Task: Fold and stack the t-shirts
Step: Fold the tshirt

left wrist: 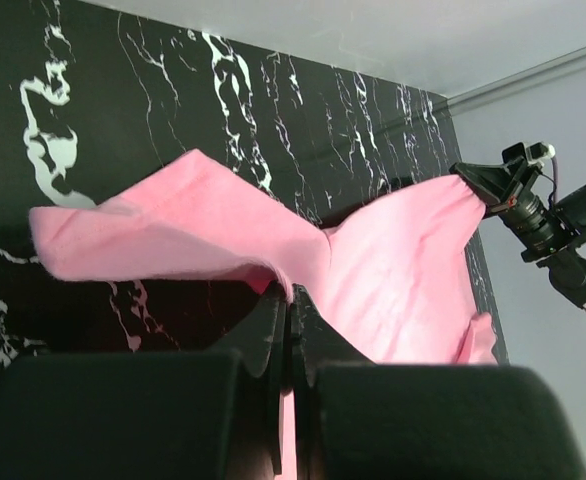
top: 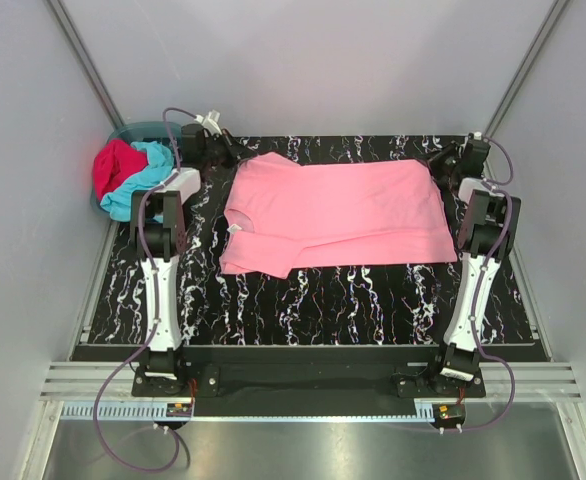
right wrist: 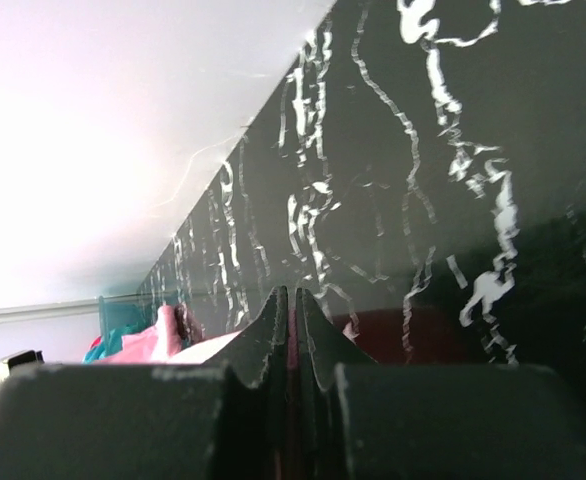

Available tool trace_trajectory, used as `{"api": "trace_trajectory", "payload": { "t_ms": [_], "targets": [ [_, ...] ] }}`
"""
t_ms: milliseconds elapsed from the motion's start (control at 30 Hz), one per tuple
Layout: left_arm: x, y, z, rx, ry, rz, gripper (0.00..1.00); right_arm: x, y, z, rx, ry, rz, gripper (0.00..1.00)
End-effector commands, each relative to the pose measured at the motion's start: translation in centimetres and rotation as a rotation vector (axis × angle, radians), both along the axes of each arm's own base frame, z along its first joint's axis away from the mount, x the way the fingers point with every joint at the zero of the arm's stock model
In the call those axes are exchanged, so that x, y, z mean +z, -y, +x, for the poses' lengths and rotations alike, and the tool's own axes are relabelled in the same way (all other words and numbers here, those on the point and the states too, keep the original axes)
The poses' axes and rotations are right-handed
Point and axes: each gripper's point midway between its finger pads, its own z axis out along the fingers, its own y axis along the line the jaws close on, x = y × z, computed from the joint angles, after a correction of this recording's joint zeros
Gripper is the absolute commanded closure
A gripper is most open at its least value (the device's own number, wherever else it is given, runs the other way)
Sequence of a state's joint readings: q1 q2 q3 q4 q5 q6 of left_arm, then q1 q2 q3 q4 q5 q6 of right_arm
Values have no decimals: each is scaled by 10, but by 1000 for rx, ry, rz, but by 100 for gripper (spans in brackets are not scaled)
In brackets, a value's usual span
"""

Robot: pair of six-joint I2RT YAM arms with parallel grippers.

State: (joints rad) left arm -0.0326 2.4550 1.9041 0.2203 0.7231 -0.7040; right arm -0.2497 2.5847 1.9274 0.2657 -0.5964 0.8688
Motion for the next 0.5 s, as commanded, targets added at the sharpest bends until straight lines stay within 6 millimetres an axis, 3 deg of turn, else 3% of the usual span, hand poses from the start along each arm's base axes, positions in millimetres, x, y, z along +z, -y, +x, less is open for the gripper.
{"api": "trace_trajectory", "payload": {
  "t_ms": [0, 300, 367, 433, 467],
  "targets": [
    [77, 4, -10, -37, 182, 1, 100, 88, 2, 1, 13, 171, -37, 100],
    [98, 3, -37, -40, 200, -6, 100, 122, -2, -22, -1, 201, -55, 100],
    [101, 4, -45, -43, 198, -15, 100, 118, -3, -29, -5, 189, -58, 100],
    [104, 4, -50, -39, 196, -19, 100, 128, -3, -35, -12, 200, -69, 100],
    [106, 3, -55, -36, 194, -23, 100, 121, -4, -40, -16, 183, -69, 100]
  ]
}}
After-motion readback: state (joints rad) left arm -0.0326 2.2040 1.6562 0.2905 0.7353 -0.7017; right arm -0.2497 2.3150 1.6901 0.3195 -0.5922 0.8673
